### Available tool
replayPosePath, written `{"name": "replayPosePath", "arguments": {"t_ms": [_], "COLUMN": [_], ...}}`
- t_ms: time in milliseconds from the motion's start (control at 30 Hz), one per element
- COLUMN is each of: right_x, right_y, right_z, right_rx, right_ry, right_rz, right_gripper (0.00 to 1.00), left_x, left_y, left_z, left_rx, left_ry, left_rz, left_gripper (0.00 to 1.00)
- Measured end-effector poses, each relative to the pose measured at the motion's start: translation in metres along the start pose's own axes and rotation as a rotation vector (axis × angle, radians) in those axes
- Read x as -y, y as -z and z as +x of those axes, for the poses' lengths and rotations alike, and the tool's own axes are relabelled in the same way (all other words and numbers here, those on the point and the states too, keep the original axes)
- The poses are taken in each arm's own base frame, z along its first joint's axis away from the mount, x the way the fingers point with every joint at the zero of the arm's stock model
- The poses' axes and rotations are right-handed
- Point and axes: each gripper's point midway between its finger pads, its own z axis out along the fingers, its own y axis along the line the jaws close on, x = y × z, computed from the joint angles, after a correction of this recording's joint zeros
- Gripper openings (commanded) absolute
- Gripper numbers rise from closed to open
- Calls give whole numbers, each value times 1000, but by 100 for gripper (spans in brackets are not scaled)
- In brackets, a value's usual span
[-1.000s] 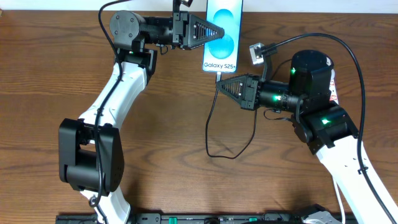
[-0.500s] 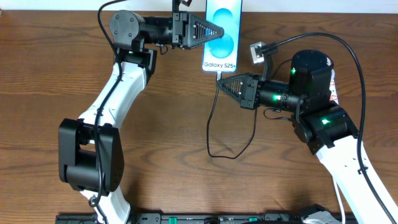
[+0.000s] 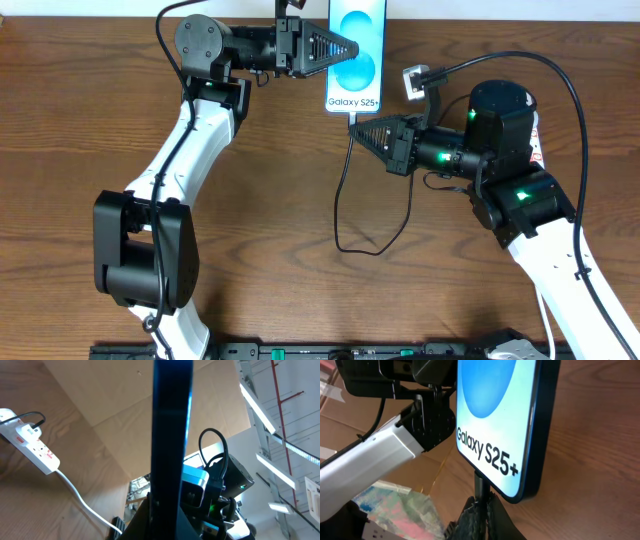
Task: Plug charger to phone and switch on socket
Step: 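Open the right gripper off the plug and pull it back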
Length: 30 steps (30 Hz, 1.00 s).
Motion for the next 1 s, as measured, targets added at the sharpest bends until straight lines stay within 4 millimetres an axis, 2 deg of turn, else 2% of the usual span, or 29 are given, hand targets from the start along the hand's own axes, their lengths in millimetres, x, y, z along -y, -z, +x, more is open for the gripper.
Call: {"name": "replayPosePath", "arguments": {"t_ms": [233,367,400,433,533,567,600,633,667,767,833,900,1000], "right_x": [1,1,1,2,4,5,6,7,8,16,19,21,21], "right_y": [0,0,0,0,1,1,1,1,1,3,3,3,3], "right_z": [-4,-7,-9,-11,-12,-13,-13,-14,-15,-18,-16,-14,-13], "right_rx": [18,31,42,50,58,62,65,70,74,88,82,77,73], "right_ry": [11,20,25,31,34,33,33,34,39,30,24,14,12], "right_rz": [6,11,16,21,34,40,44,53,58,94,108,115,115], "right_gripper": [1,5,8,17,18,24,36,42,55,84,94,99,99], "left_x": [-1,-1,-1,-1,-1,-1,-1,-1,-1,-1,-1,-1,-2], "left_y": [0,1,1,1,1,1,1,1,1,-3,-3,-2,-2], "left_z": [-3,-3,-3,-1,-1,-1,-1,0,1,12,14,14,14], "left_rx": [16,19,14,4,4,4,4,1,-10,-67,-77,-80,-81], "left_ry": [4,4,4,4,8,8,8,8,8,9,8,8,8], "left_rz": [0,-1,-1,-2,-2,-2,-2,-3,-3,-3,-3,-4,-5], "left_gripper": [7,7,7,7,7,7,7,7,7,7,7,7,7]}}
